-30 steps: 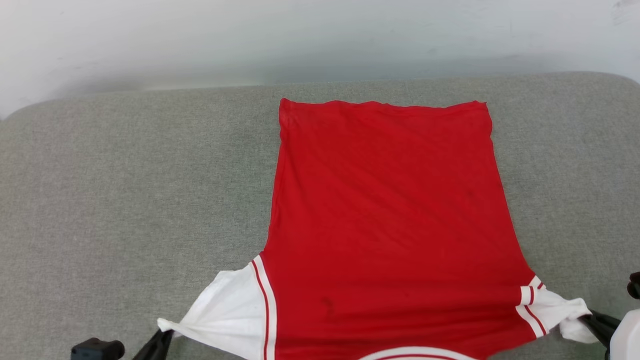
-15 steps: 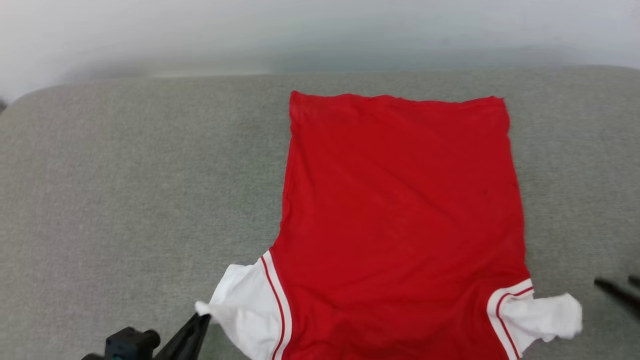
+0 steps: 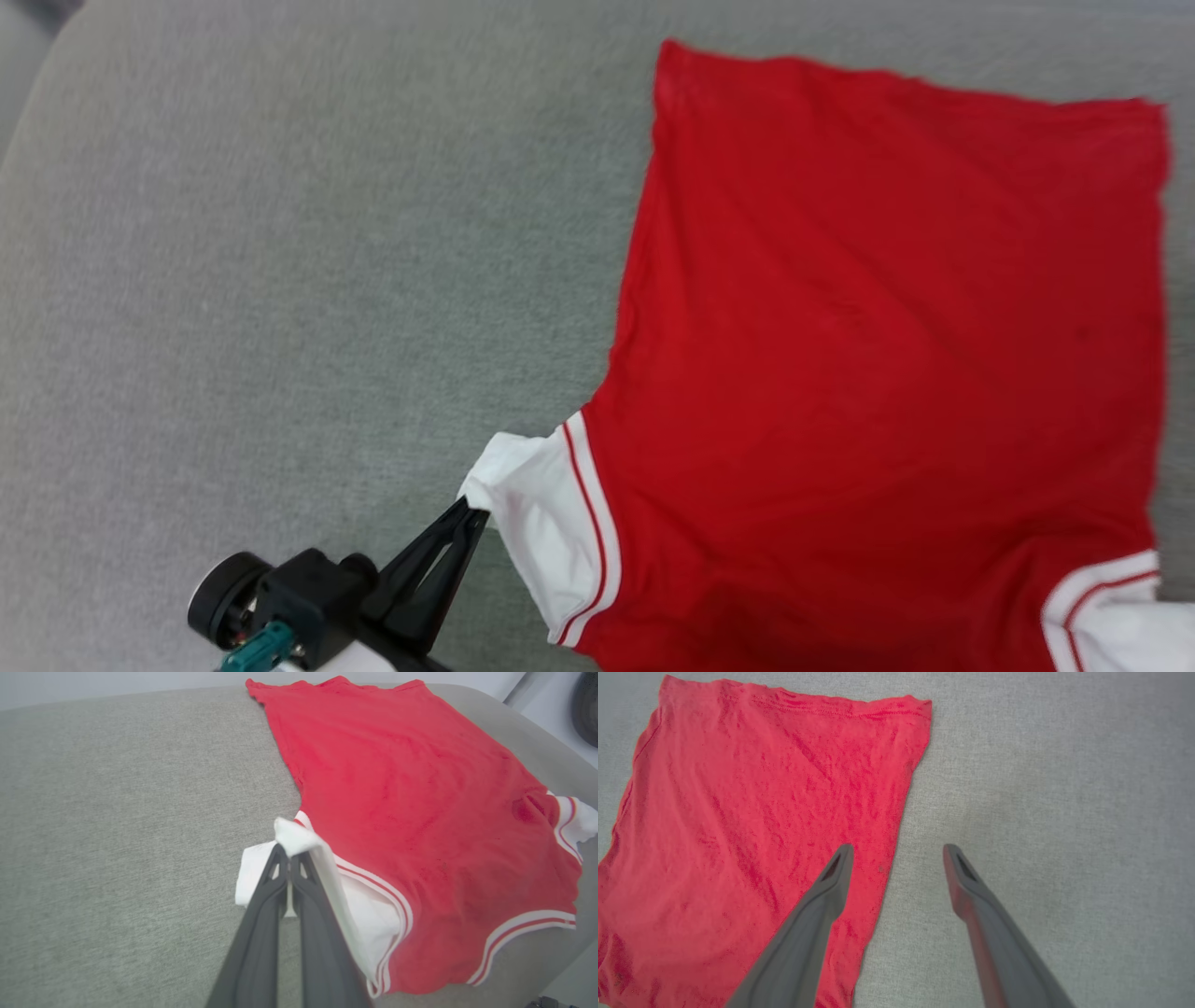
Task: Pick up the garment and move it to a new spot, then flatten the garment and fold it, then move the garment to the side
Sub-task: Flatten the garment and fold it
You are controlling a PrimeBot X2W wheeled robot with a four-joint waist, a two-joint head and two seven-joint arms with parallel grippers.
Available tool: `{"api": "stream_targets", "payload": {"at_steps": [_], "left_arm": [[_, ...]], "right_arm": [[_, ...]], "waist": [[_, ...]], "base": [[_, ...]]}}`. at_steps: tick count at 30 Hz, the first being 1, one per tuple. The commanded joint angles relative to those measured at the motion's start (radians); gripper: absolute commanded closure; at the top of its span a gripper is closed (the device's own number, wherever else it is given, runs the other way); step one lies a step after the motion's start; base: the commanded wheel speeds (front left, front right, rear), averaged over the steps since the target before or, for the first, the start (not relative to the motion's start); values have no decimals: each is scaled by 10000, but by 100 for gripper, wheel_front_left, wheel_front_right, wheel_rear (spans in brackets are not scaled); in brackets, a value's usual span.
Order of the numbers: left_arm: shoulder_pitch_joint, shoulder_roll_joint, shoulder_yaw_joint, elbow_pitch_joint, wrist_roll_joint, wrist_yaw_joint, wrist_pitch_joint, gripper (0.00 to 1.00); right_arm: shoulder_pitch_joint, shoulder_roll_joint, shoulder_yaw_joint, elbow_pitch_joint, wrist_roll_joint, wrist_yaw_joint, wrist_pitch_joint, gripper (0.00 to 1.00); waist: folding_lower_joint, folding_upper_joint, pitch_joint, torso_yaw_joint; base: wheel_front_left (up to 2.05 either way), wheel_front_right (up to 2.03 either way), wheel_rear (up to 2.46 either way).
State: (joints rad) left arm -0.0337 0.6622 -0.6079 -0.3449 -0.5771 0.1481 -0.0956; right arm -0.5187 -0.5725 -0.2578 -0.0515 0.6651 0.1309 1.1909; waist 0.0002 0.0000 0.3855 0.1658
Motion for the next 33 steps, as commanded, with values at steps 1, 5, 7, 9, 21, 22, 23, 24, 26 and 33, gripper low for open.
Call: {"api": "stream_targets", "payload": {"at_steps": [1,5,7,9,21,22,23,24,26,33], "left_arm": [[-245,-39,-35,-148,89,-13,57,100],[-616,-196,-173,-527,312,-22,215,100],[-705,-258,-181,-687,412,103,273,100],[-801,-372,-223,-869,488,164,257,100],[-1145,-768,-507,-1008,633,100,200,100],[-1187,-787,-511,-983,626,99,189,100],[-1200,-803,-503,-965,607,78,172,100],[-1208,-818,-486,-938,577,64,153,100],[-1228,-818,-456,-876,561,56,123,100],[-1213,-723,-365,-684,483,84,49,100]], "right_arm": [[-465,-9,-109,154,-283,-4,282,0],[-1874,103,-453,837,-1366,-4,1154,0],[-2444,49,-429,1052,-1894,-4,1434,0],[-2890,-2,-496,1345,-2266,-4,1678,0],[-3717,295,-506,2260,-3607,-4,2356,0],[-3622,312,-430,2311,-3635,-4,2384,0],[-3496,329,-376,2353,-3622,-4,2432,0],[-3369,357,-362,2394,-3593,-4,2477,15],[-3130,389,-343,2401,-3602,-4,2523,100],[-2552,482,-312,2430,-3500,-4,2312,100]], "waist": [[-2,0,938,788],[-2,0,1620,1344],[-2,0,1919,1519],[-2,0,2175,1722],[-2,0,2951,2233],[-2,0,2973,2248],[-2,0,2990,2264],[-2,0,2997,2275],[-2,0,2980,2275],[-2,0,2540,2030]], "base": [[0,0,0],[0,0,0],[0,0,0],[0,0,0],[0,0,0],[0,0,0],[0,0,0],[0,0,0],[0,0,0],[0,0,0]]}}
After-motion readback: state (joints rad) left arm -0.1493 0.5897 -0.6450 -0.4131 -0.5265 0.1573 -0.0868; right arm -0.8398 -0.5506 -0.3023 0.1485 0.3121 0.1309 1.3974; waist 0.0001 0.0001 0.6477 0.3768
